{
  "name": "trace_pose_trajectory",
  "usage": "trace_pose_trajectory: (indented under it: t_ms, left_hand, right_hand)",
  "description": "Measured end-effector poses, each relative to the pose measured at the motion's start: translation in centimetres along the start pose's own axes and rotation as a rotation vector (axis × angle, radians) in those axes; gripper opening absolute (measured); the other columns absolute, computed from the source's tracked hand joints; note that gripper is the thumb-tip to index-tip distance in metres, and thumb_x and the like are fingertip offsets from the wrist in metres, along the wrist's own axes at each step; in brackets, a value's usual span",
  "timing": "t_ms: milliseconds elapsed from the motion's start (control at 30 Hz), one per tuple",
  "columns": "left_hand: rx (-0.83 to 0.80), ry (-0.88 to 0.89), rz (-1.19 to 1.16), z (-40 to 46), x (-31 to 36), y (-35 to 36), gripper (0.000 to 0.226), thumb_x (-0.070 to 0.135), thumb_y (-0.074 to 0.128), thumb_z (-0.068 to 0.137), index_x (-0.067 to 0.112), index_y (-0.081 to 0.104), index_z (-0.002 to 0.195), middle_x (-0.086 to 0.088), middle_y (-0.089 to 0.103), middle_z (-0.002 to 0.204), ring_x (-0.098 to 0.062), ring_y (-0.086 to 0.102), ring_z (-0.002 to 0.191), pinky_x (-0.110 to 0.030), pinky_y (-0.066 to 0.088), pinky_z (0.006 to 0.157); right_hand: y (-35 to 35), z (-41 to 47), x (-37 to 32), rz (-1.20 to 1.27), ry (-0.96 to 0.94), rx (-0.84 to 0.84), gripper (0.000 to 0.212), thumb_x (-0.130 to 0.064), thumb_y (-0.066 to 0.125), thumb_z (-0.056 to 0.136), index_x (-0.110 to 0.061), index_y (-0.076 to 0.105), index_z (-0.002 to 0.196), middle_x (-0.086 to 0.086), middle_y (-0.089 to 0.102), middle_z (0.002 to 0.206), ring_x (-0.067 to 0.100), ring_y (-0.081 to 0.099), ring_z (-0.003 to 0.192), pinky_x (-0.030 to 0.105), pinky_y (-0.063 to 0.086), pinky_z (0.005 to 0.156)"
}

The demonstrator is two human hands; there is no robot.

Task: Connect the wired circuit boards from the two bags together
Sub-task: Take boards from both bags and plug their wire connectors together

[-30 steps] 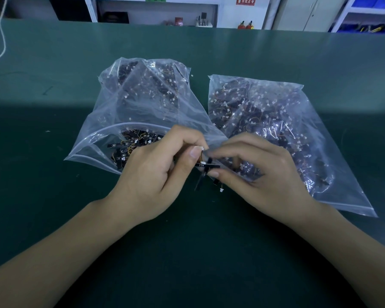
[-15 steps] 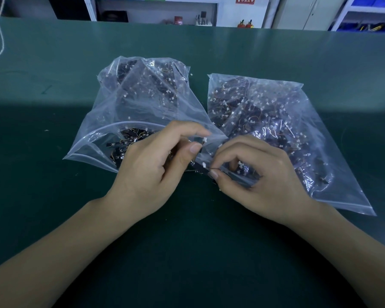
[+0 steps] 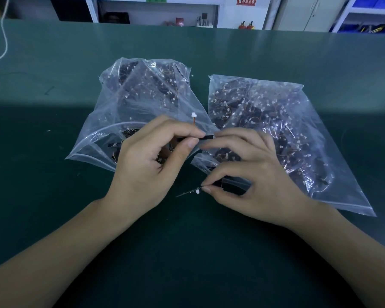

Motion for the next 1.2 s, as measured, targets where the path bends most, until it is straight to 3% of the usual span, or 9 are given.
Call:
trace_pose_trajectory:
  t_ms: [167,267,367,500,600,733,867,1000,1200]
  left_hand:
    - [-0.043,0.018,-0.021,0.0,-0.1,0.2,0.019,0.004,0.068,0.104,0.009,0.076,0.121,0.006,0.073,0.108,-0.011,0.071,0.093,-0.024,0.055,0.077]
    - [-0.035,-0.045,-0.064,0.0,-0.1,0.3,0.024,0.007,0.076,0.098,0.013,0.072,0.121,0.011,0.078,0.106,-0.005,0.076,0.097,-0.025,0.06,0.085]
    - [-0.005,-0.111,-0.083,-0.2,-0.4,0.4,0.018,0.01,0.082,0.093,0.008,0.075,0.109,0.012,0.08,0.103,0.0,0.077,0.098,-0.028,0.062,0.086]
    - [-0.01,-0.109,-0.109,-0.3,-0.5,0.3,0.013,0.014,0.081,0.094,0.01,0.078,0.106,0.01,0.081,0.099,-0.001,0.078,0.092,-0.024,0.061,0.079]
    - [-0.008,-0.105,-0.117,-0.2,-0.4,0.3,0.012,0.016,0.08,0.095,0.01,0.078,0.106,0.01,0.081,0.094,-0.003,0.078,0.085,-0.022,0.06,0.075]
    - [-0.002,-0.093,-0.12,-0.2,-0.2,0.2,0.013,0.017,0.08,0.096,0.009,0.077,0.106,0.01,0.08,0.094,-0.002,0.078,0.084,-0.025,0.061,0.073]
    - [-0.018,-0.065,-0.084,-0.2,-0.2,0.2,0.015,0.017,0.082,0.094,0.005,0.078,0.101,0.009,0.08,0.092,0.002,0.076,0.084,-0.026,0.061,0.075]
    - [-0.021,-0.045,-0.048,-0.2,-0.1,0.3,0.013,0.015,0.082,0.092,0.006,0.078,0.1,0.007,0.08,0.094,-0.003,0.078,0.088,-0.037,0.063,0.074]
    - [-0.051,-0.03,-0.013,-0.2,-0.2,0.4,0.01,0.017,0.08,0.095,0.01,0.077,0.1,0.009,0.078,0.092,-0.008,0.076,0.085,-0.038,0.059,0.067]
  right_hand:
    - [0.2,0.0,0.0,0.014,-0.011,-0.035,0.005,-0.043,0.083,0.092,-0.04,0.085,0.089,-0.013,0.066,0.14,0.018,0.048,0.143,0.043,0.027,0.115]
    - [0.2,0.0,0.2,0.014,0.042,0.1,0.023,-0.048,0.079,0.093,-0.029,0.083,0.079,-0.01,0.073,0.125,0.019,0.056,0.135,0.042,0.03,0.113]
    - [-0.2,0.1,0.5,-0.003,0.132,0.24,0.04,-0.052,0.078,0.091,-0.02,0.07,0.068,-0.01,0.074,0.107,0.019,0.063,0.121,0.044,0.034,0.107]
    - [-0.5,0.0,0.7,0.034,0.17,0.289,0.031,-0.048,0.079,0.091,-0.018,0.074,0.089,-0.009,0.074,0.106,0.021,0.065,0.115,0.052,0.04,0.106]
    - [-0.4,-0.1,0.6,0.089,0.163,0.359,0.019,-0.036,0.082,0.093,-0.019,0.073,0.091,-0.011,0.074,0.105,0.019,0.067,0.108,0.05,0.044,0.101]
    - [-0.7,-0.2,1.0,0.141,0.187,0.362,0.019,-0.037,0.083,0.093,-0.023,0.074,0.103,-0.017,0.073,0.112,0.015,0.066,0.111,0.054,0.047,0.1]
    - [-0.1,-0.2,1.1,0.12,0.083,0.304,0.012,-0.026,0.084,0.094,-0.015,0.082,0.099,-0.008,0.078,0.107,0.021,0.071,0.105,0.057,0.047,0.096]
    - [0.0,-0.3,1.0,0.15,0.101,0.33,0.015,-0.029,0.082,0.095,-0.015,0.08,0.103,-0.009,0.077,0.105,0.018,0.071,0.102,0.052,0.05,0.096]
    - [-0.2,-0.1,0.9,0.154,0.087,0.335,0.008,-0.021,0.082,0.096,-0.014,0.08,0.096,-0.006,0.077,0.101,0.021,0.072,0.1,0.052,0.05,0.091]
Point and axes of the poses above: each hand's wrist, its own z-axis towards the middle knuckle, its own y-axis out of the palm, x = y × z, the point moved 1 cm from there along z, towards the middle knuckle
